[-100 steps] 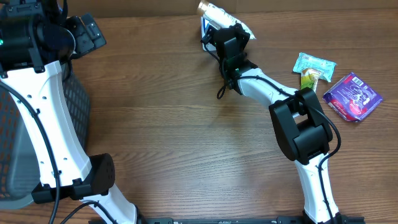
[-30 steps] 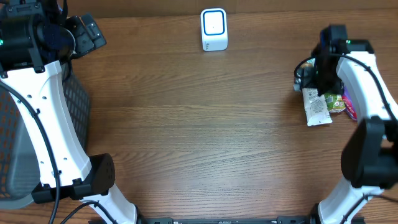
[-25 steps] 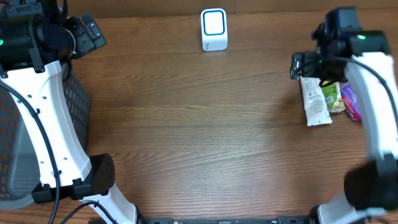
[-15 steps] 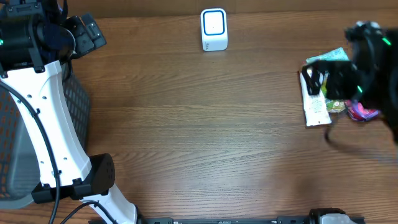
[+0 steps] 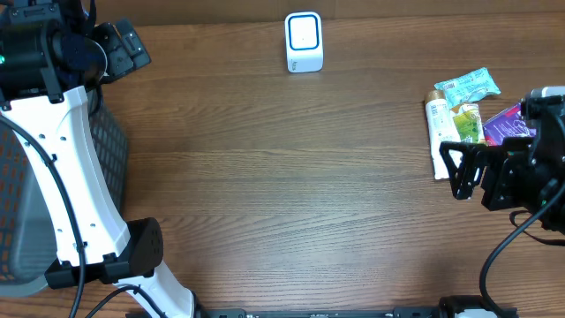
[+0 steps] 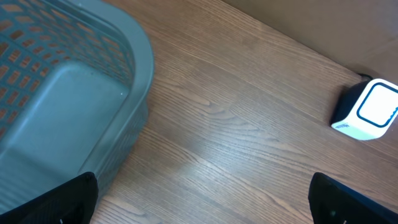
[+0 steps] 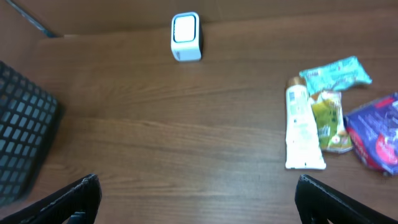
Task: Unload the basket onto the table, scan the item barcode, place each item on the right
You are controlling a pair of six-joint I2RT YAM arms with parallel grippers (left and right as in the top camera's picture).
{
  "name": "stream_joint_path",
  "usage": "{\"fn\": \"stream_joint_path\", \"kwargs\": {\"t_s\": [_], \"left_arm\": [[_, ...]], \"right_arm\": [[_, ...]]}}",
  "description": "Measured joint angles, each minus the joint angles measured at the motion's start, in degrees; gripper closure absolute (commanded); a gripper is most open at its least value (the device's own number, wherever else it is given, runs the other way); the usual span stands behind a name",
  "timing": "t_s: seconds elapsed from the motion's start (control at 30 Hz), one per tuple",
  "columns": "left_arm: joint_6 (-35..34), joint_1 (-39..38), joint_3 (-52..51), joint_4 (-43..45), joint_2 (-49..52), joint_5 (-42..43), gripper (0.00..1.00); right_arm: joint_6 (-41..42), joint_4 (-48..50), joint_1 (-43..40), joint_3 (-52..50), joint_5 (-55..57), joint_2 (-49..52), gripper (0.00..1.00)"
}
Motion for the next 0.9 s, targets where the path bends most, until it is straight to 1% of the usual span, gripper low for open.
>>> {"fn": "stream_joint_path", "kwargs": {"t_s": [0.07,0.2,0.37,0.4,0.43,0.5,0.7,0.9], "left_arm": [[0.0,0.0,0.0,0.0,0.0,0.0,0.01],[0.0,0.0,0.0,0.0,0.0,0.0,0.0],[0.0,0.0,0.0,0.0,0.0,0.0,0.0],[0.0,0.0,0.0,0.0,0.0,0.0,0.0],[0.0,0.0,0.0,0.0,0.0,0.0,0.0],[0.0,0.0,0.0,0.0,0.0,0.0,0.01],[0.0,0.0,0.0,0.0,0.0,0.0,0.01],[0.0,0.0,0.0,0.0,0.0,0.1,0.0]], "right_arm": [[0.0,0.5,0.0,0.0,0.2,0.1,0.0],[0.0,7.4,0.0,-2.7,2.7,-0.1,0.0],[0.0,18.8,0.0,-12.5,6.7,-4.0,0.0],[0.0,23.3,0.0,-16.4,7.6,-6.2,0.0],[0.0,25.1,0.0,-17.9,7.9,-7.1,0.0],[0.0,32.5,0.0,-24.7,9.4,-11.7,0.0],[0.0,52.5,0.0,-46.4,14.6,-27.6,0.0],[-0.1,66.2,-0.5,-67.2,16.4,-39.8,0.0]]}}
